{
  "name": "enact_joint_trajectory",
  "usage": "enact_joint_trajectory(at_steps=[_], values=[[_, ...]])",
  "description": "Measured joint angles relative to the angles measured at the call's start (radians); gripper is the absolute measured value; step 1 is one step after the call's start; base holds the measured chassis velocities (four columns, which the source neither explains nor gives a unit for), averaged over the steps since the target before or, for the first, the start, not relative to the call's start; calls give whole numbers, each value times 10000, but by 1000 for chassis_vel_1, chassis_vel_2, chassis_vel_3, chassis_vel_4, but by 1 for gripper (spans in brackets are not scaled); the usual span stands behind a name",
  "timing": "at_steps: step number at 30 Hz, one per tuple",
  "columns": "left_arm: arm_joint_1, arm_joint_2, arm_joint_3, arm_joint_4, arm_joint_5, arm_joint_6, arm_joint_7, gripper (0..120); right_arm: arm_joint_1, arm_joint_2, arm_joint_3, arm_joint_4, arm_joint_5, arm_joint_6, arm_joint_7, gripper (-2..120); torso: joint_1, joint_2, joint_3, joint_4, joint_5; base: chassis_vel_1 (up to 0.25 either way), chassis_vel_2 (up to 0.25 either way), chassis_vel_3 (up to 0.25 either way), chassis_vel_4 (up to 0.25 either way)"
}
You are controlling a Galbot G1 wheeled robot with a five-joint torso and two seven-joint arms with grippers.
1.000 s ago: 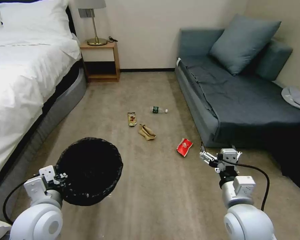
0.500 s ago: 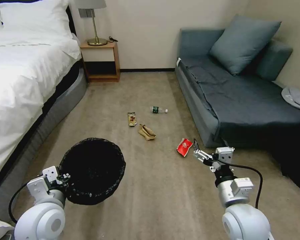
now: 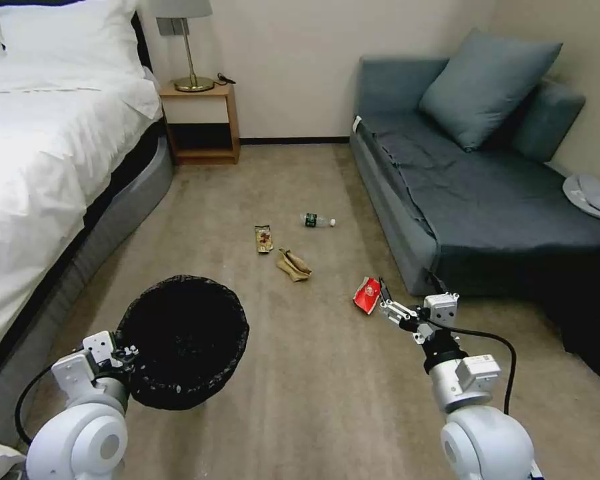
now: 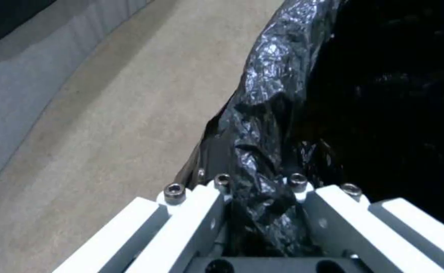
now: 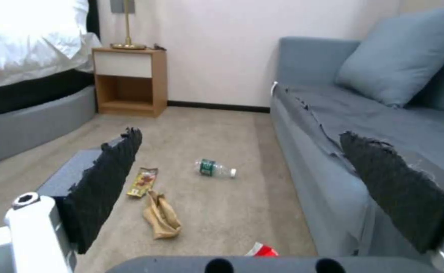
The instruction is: Pick up the trash bin, then pick up the garbage on the floor and place it into the trash bin.
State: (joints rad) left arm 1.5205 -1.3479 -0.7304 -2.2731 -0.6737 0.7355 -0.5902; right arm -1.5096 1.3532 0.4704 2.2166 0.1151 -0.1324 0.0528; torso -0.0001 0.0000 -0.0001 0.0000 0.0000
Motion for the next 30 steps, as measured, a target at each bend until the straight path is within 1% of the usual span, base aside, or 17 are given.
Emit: enact_joint_trajectory(at_steps=[6,8,14,30], values=[[-48,2,0,55,-1,-1,0,3,36,18,12,-48,-4,-21,-5,100,1,0,2,0,-3,-196,184,183,-192],[-80,28,-8,82,0,-1,-8,3,75,28,13,-68,-6,-34,-5,100,1,0,2,0,3,-188,188,198,-193],[-97,55,-11,162,21,-2,-10,3,151,43,36,-127,-87,-52,-1,100,1,-1,2,0,0,-151,149,160,-138],[-138,83,-71,254,76,-1,21,3,274,65,-14,-222,-109,-215,25,100,1,0,1,0,0,-73,76,70,-77]])
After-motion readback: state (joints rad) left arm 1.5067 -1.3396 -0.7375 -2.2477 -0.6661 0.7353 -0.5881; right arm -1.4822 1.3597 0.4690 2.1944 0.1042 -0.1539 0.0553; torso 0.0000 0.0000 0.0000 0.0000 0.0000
